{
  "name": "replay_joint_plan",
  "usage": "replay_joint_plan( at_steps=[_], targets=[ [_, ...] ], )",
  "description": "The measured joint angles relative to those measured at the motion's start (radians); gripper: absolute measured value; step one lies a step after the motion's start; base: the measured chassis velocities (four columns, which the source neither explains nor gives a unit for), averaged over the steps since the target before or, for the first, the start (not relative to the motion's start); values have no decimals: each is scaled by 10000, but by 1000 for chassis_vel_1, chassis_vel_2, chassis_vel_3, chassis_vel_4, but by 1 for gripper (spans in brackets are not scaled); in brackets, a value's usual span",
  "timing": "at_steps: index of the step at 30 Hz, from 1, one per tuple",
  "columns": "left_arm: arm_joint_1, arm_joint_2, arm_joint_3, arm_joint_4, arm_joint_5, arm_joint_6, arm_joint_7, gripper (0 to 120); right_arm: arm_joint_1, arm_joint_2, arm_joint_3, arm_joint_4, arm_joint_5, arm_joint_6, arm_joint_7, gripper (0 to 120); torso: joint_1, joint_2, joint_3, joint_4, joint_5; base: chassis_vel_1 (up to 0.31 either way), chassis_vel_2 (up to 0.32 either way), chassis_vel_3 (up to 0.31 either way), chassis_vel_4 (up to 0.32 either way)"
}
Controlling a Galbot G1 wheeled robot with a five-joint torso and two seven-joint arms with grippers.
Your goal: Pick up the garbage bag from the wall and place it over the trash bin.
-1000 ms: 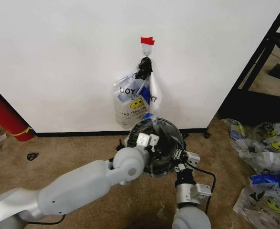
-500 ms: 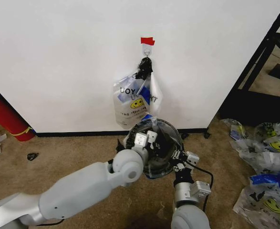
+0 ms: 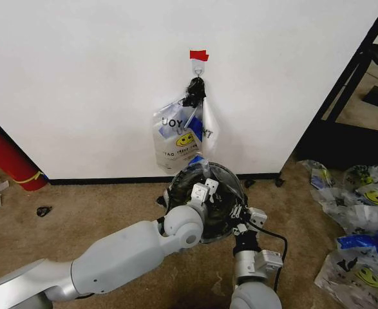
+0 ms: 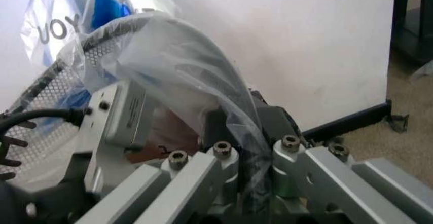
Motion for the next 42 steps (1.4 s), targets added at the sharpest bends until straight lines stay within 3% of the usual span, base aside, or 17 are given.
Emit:
replay_joint_plan(
  at_steps=[5, 10, 16, 32, 42],
  targets=[
    [114, 39, -21, -13, -94, 52, 49, 0, -54, 11, -30, 35, -27, 7, -8, 0, 0, 0, 0, -1, -1, 0, 0, 0, 0],
    [140, 585, -64, -482, -96, 557, -163, 0, -63, -28, 11, 106, -50, 6, -9, 0, 0, -1, 0, 1, 0, 0, 0, 0, 0],
    [159, 901, -195, -626, -70, 620, -267, 0, -108, -44, 2, 142, -125, 5, -11, 0, 0, -3, 0, 1, -1, 0, 0, 0, 0],
    [326, 23, -81, 269, 626, -251, -50, 0, -232, -109, -70, 226, -79, 6, -28, 0, 0, -3, 0, 0, 0, 0, 0, 0, 0],
    [363, 318, -46, -126, 528, -102, 60, 0, -133, -129, -43, 102, -152, 43, -40, 0, 0, -3, 0, 1, 0, 0, 0, 0, 0]
  ],
)
